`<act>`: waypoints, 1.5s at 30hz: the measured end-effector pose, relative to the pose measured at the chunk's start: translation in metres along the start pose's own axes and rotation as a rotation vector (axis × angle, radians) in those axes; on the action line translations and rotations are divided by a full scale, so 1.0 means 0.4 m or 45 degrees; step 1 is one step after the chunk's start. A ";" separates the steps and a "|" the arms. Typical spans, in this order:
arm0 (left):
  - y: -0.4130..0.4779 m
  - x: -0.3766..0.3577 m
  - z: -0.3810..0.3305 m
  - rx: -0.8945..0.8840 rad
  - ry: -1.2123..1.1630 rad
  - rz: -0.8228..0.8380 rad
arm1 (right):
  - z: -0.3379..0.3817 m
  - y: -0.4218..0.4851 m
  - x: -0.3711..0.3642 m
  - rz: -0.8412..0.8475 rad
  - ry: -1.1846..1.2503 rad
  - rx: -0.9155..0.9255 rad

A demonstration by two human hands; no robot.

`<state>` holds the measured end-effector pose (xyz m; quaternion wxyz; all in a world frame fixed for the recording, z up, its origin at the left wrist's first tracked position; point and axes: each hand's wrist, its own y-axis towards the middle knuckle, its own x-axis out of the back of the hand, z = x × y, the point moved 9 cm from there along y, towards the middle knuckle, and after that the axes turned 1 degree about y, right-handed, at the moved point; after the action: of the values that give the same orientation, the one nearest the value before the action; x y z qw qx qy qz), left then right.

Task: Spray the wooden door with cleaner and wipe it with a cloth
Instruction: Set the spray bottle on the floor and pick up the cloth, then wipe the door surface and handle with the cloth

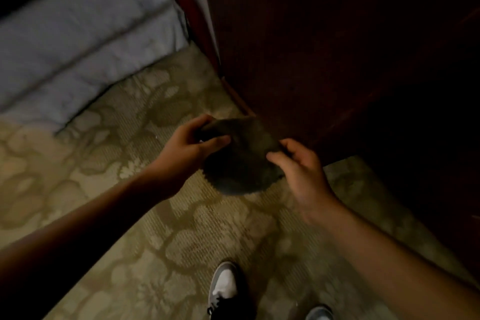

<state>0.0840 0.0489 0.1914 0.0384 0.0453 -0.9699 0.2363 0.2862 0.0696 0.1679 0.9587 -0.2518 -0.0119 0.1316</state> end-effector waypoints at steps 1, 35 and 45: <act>-0.050 -0.003 -0.108 -0.035 -0.020 -0.005 | 0.100 -0.063 0.006 -0.003 0.036 0.031; -1.097 -0.961 -2.326 -1.377 0.167 0.739 | 1.879 -1.478 0.764 -0.483 1.098 0.984; -1.241 -1.045 -2.731 -2.000 0.070 0.216 | 2.287 -1.637 0.944 -0.453 0.911 1.497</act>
<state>0.6096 0.1437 1.3444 0.0649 -0.0749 -0.8517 -0.5145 0.7305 0.0568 1.2681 0.8877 0.2854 0.3359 -0.1330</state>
